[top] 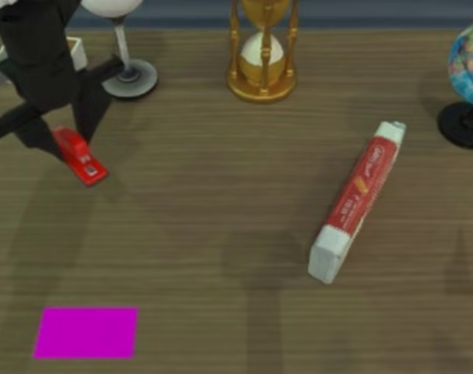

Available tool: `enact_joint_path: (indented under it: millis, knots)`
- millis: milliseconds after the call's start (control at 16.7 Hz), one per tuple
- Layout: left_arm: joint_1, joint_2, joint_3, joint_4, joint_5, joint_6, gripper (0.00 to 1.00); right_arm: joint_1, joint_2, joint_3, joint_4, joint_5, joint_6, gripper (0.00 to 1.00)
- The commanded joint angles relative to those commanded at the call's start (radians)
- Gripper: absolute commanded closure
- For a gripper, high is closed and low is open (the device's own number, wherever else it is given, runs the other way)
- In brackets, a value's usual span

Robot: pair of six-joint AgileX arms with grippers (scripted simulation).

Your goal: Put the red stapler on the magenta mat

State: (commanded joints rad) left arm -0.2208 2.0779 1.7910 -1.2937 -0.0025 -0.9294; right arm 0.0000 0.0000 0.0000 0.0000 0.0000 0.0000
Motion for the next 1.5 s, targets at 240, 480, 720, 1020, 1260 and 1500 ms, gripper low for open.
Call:
enact_joint_path:
  millis: [240,480,720,1020,1260,1500]
  knots:
    - [-0.036,-0.155,-0.190,0.028,0.001,-0.265,1.00,0.000,0.000,0.000,0.000,0.000,0.000,0.00]
    - [-0.080,-0.345,-0.430,0.062,0.003,-0.604,1.00,0.000,0.000,0.000,0.000,0.000,0.000,0.00]
    - [-0.121,-0.529,-0.653,0.101,0.005,-0.887,1.00,0.000,0.000,0.000,0.000,0.000,0.000,0.00]
    - [-0.142,-0.640,-0.770,0.132,0.006,-1.011,1.00,0.000,0.000,0.000,0.000,0.000,0.000,0.00]
    - [-0.137,-0.635,-0.770,0.132,0.006,-1.007,1.00,0.000,0.000,0.000,0.000,0.000,0.000,0.00]
    - [-0.141,-0.597,-0.840,0.241,0.005,-1.010,1.00,0.000,0.000,0.000,0.000,0.000,0.000,0.00]
